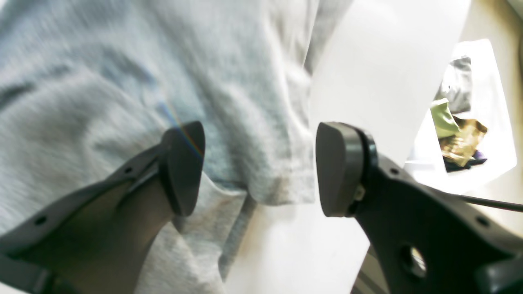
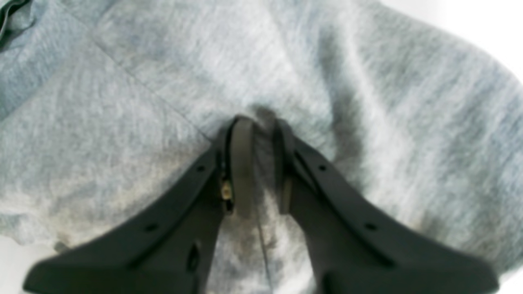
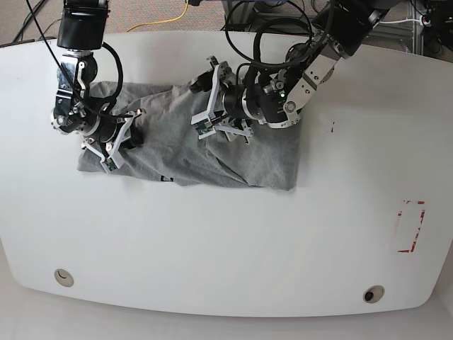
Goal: Layout the t-shirt on the table in an organized manner, then fold the t-shirt properly
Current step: 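Grasp the shirt's folded edge with the left gripper and pull it outward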
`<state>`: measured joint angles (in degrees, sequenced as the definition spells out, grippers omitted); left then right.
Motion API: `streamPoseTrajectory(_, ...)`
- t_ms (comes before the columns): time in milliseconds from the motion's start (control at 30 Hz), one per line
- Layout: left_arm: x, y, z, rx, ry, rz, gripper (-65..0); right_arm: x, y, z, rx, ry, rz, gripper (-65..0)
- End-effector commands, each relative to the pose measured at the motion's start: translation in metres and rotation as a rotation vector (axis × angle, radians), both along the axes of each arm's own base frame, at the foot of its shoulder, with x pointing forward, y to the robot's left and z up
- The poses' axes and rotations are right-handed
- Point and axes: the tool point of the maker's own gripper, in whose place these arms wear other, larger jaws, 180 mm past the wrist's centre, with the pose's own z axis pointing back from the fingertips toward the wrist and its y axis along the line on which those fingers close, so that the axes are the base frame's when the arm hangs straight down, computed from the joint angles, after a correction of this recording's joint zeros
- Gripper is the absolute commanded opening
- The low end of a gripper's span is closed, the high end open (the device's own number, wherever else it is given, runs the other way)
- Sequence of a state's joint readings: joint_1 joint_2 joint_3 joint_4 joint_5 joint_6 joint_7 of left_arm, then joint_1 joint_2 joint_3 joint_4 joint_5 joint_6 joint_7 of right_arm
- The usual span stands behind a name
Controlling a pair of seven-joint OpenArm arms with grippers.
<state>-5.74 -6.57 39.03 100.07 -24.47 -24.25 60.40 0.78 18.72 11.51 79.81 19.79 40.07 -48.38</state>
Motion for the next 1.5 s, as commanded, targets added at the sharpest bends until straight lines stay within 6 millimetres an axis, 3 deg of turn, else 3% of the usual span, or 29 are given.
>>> streamPoseTrajectory(0,0.005,-0.005,0.018,-0.044,-0.057,-0.037,-24.9,-0.016,-0.009,-0.014,-0.067,0.087,0.015,-55.5)
streamPoseTrajectory(100,0.014,0.003,0.029,-0.061,-0.108,-0.046,-24.9,-0.017,-0.010,-0.014,-0.067,0.088,0.014,-55.5)
streamPoseTrajectory(433,0.088,0.085,0.055,-0.099,-0.224,0.237,-26.5,-0.018,-0.009,-0.015,-0.067,0.090,0.015,-55.5)
streamPoseTrajectory(567,0.106,0.114,0.052,-0.123,-0.223,0.352,-41.5,-0.018,-0.009,-0.015,-0.067,0.090,0.015,-55.5)
streamPoseTrajectory(667,0.108,0.124,0.036,-0.104,-0.180,0.381,-52.8,-0.018,-0.009,-0.015,-0.067,0.090,0.015,-55.5)
streamPoseTrajectory(800,0.110,0.129,0.021,-0.086,-0.136,0.395,-58.3,-0.018,-0.009,-0.015,-0.067,0.090,0.015,-55.5)
streamPoseTrajectory(900,0.109,0.132,0.015,-0.076,-0.120,0.400,-59.6,-0.018,-0.009,-0.015,-0.067,0.090,0.015,-55.5)
streamPoseTrajectory(1233,0.105,0.168,-0.001,0.013,-0.110,0.416,-60.1,-0.015,-0.010,-0.012,-0.068,0.080,0.014,-55.5)
streamPoseTrajectory(1467,0.093,0.195,-0.046,0.086,0.025,0.459,-59.7,-0.001,-0.004,0.011,-0.079,0.003,0.035,-54.4)
